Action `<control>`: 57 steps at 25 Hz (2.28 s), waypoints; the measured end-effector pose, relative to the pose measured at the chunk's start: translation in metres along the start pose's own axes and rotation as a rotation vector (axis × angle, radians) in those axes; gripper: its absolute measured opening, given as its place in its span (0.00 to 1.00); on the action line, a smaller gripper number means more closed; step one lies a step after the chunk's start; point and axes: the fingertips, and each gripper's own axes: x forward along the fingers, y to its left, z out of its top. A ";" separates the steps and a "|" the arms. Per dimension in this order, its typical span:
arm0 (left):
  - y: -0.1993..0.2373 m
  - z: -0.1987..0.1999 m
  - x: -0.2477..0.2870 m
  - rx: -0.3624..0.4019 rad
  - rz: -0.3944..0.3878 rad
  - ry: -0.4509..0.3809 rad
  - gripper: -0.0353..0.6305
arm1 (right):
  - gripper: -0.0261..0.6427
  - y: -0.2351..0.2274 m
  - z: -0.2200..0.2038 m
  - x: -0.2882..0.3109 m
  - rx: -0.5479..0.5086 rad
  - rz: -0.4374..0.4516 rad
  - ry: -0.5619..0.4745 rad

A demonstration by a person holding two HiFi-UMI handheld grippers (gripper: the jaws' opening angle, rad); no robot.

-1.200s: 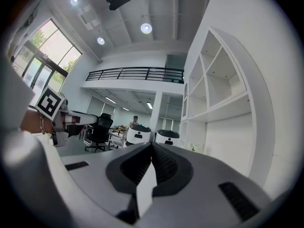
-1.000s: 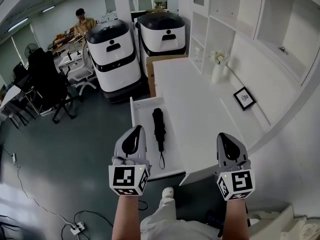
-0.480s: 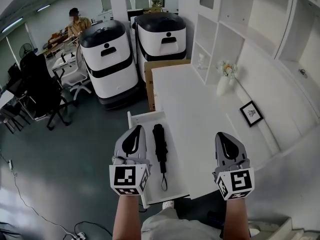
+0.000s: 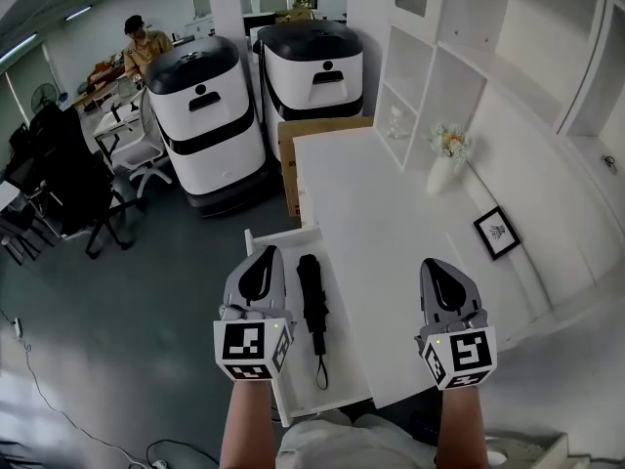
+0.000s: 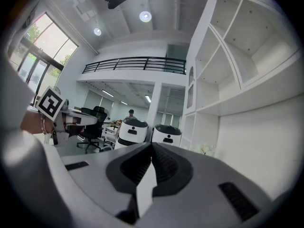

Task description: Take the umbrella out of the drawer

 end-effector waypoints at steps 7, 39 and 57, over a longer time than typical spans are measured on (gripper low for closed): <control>-0.007 -0.018 0.023 -0.085 -0.071 0.057 0.47 | 0.05 -0.011 -0.013 0.015 0.011 0.004 0.029; -0.050 -0.267 0.041 -0.309 -0.026 0.696 0.54 | 0.05 -0.014 -0.145 0.039 0.137 0.128 0.296; -0.058 -0.386 0.059 -0.359 0.045 1.020 0.58 | 0.05 -0.008 -0.197 0.046 0.177 0.125 0.408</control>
